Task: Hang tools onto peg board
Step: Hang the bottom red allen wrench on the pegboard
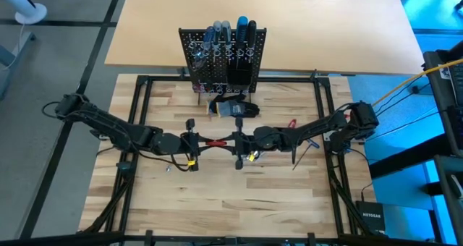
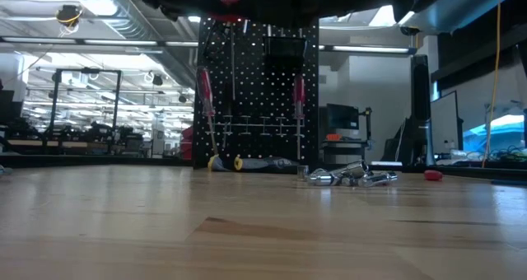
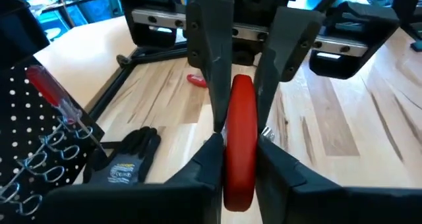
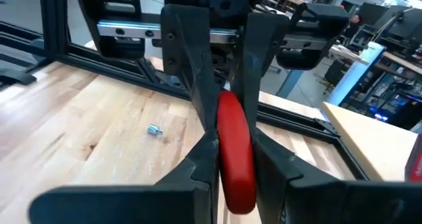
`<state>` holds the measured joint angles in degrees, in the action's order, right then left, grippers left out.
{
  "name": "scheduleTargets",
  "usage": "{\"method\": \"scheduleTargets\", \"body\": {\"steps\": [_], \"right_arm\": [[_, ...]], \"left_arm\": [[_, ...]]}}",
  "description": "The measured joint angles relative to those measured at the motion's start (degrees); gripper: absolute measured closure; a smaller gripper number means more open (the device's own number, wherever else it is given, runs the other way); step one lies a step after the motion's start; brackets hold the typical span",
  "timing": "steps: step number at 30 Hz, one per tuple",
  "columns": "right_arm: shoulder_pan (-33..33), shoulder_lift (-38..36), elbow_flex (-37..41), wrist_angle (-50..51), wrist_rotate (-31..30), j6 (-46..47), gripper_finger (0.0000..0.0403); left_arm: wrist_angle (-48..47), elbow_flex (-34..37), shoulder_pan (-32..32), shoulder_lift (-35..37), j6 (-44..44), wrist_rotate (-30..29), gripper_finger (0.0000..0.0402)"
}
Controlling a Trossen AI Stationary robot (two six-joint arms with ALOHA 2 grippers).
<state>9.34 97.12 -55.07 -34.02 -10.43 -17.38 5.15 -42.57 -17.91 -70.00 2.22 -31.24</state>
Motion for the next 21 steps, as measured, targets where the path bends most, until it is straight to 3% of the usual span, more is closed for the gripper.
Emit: {"method": "scheduleTargets", "body": {"steps": [4,7,11,16,21], "right_arm": [[0.05,-0.41,0.00,0.37,-2.00,3.49,0.0311],[1.13,-3.30,0.00,5.91,-9.88,3.57,0.0278],[3.81,-10.88,0.00,20.89,-21.55,2.32,0.0243],[6.16,-20.88,0.60,39.76,-22.88,9.93,0.0221],[8.33,-30.41,11.32,39.00,-28.02,15.97,0.0217]], "left_arm": [[1.08,0.02,0.48,0.02,0.18,-0.33,0.0359],[2.12,0.00,1.16,0.15,-0.44,-2.99,0.0359],[3.35,0.01,1.93,0.13,-0.87,-10.34,0.0359],[9.86,0.02,4.85,-0.17,-0.92,-19.45,0.0359],[19.36,-0.02,8.82,-4.83,1.71,-27.03,0.0359]]}}
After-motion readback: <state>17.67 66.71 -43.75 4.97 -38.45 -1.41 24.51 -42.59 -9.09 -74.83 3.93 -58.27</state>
